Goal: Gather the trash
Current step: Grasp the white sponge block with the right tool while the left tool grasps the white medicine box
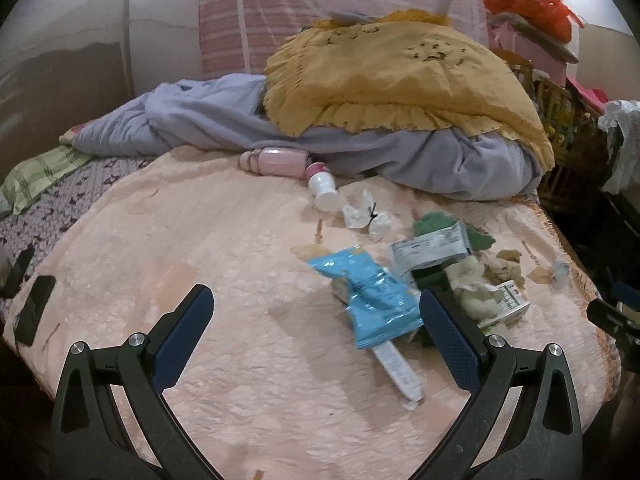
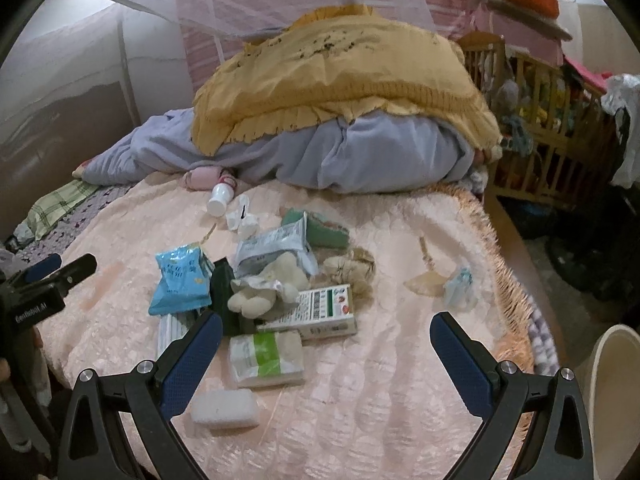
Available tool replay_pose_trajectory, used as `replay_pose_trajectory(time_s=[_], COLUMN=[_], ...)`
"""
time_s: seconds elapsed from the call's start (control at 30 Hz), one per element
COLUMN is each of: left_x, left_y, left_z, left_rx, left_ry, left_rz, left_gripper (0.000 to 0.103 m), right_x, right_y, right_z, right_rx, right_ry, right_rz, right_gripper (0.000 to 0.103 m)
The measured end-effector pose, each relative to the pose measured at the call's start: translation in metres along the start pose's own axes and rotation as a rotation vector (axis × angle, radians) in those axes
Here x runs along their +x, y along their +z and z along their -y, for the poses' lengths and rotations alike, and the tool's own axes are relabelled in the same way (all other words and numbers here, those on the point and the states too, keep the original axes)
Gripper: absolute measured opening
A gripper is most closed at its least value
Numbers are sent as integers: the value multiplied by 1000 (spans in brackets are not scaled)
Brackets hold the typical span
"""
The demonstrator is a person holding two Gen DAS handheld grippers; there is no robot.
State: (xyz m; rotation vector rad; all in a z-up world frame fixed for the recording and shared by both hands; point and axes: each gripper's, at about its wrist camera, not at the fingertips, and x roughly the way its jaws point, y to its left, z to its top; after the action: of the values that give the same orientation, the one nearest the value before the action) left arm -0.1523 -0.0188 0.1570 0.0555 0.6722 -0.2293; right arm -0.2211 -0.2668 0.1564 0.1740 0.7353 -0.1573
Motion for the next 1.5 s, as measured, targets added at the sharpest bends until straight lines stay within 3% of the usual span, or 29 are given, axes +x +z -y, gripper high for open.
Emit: replay_pose_trajectory(time_s=[0.3,0.47,0.67,0.73,0.77,0.8,0.83,0.93,1.17,1.3,1.4,1.5], left_x=[7,20,42,50,56,61,69,85,60,24,6,0], left_y=[-18,-30,-39,-40,-41,-42,-44,-49,-49,-44,-40,-39], left_z=[2,18,33,37,40,43,46,48,39,48,63,86], left_rx=[54,83,69,60,54,50,41,14,-29,23,51,129], left_ry=[-57,-109,-166,-185,-193,-204,-219,-240,-308,-346,-404,-367], left_rz=[-81,-152,-233,-254,-270,-287,-313,-371,-409,-376,-352,-330], left_gripper=[102,93,82,75,67,63,54,28,16,16,8,8], right_x=[17,31,61,69,72,78,81,77,39,18,7,-1], right_y=[-18,-39,-64,-70,-73,-76,-78,-76,-56,-46,-46,-45], right_z=[-17,-36,-58,-62,-63,-62,-60,-54,-24,3,21,36], right_rx=[-30,-31,-73,-84,-84,-77,-67,-60,-31,22,50,79], right_ry=[105,208,244,254,258,267,271,290,262,234,204,178], right_rz=[-96,-179,-264,-278,-282,-298,-309,-303,-222,-165,-148,-139], right_gripper=[97,97,97,87,63,51,51,50,50,50,50,50])
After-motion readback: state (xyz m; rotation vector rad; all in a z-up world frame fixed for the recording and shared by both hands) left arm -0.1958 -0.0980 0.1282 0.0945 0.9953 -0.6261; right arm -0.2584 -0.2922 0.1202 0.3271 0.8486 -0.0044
